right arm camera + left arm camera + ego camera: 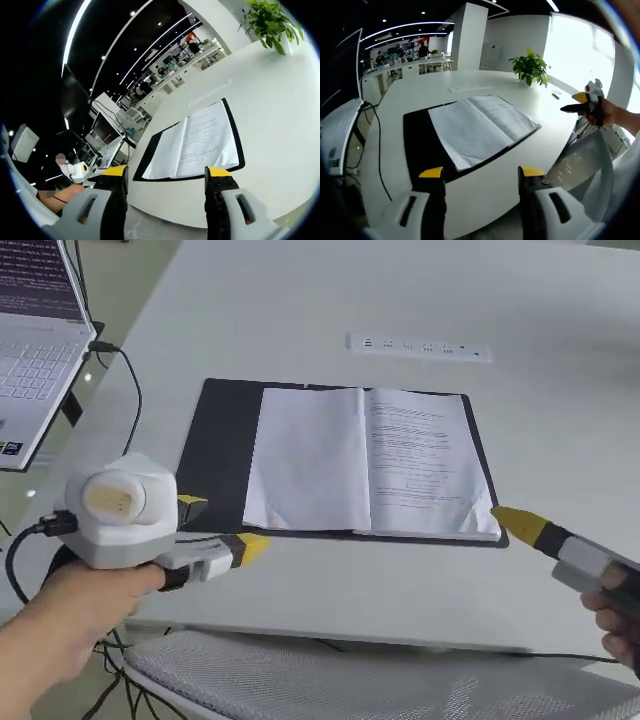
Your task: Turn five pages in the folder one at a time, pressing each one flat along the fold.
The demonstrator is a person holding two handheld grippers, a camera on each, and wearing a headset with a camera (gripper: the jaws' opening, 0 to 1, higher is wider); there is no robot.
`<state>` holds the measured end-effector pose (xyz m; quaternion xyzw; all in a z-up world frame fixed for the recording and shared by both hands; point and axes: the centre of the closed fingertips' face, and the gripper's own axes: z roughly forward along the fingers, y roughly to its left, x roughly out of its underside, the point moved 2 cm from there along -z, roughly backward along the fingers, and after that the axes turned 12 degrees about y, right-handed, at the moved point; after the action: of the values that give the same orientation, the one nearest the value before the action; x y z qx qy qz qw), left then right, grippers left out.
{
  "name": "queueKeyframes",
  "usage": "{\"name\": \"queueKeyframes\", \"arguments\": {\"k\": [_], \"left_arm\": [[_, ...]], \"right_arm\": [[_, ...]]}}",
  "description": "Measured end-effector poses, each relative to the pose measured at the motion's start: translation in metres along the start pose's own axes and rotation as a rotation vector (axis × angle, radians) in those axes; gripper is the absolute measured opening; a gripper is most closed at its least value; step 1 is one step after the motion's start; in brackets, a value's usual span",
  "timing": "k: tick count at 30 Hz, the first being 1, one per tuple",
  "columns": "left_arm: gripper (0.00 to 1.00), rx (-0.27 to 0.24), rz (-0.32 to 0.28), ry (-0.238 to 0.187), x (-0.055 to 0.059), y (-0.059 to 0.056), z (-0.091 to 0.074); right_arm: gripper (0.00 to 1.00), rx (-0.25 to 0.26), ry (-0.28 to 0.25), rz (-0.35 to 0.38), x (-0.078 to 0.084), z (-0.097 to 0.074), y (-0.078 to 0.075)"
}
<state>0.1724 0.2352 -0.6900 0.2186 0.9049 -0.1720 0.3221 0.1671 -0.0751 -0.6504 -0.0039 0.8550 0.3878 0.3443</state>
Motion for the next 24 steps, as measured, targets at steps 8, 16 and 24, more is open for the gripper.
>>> {"name": "queueKeyframes", "arguments": {"k": [8,16,24], "left_arm": [[0.68,-0.001,-0.070,0.016,0.003,-0.001,-0.025],[0.70,-0.013,-0.061,0.036,0.004,-0.001,-0.039],[0.70,-0.022,-0.049,0.038,0.000,-0.002,-0.043]], "right_arm": [[0.73,0.059,-0.003,-0.036,0.002,-0.017,-0.002],[0.77,0.051,0.061,-0.128,0.001,-0.019,0.015],[0.77,0.085,0.074,-0.187,-0.010,-0.024,0.019]]}}
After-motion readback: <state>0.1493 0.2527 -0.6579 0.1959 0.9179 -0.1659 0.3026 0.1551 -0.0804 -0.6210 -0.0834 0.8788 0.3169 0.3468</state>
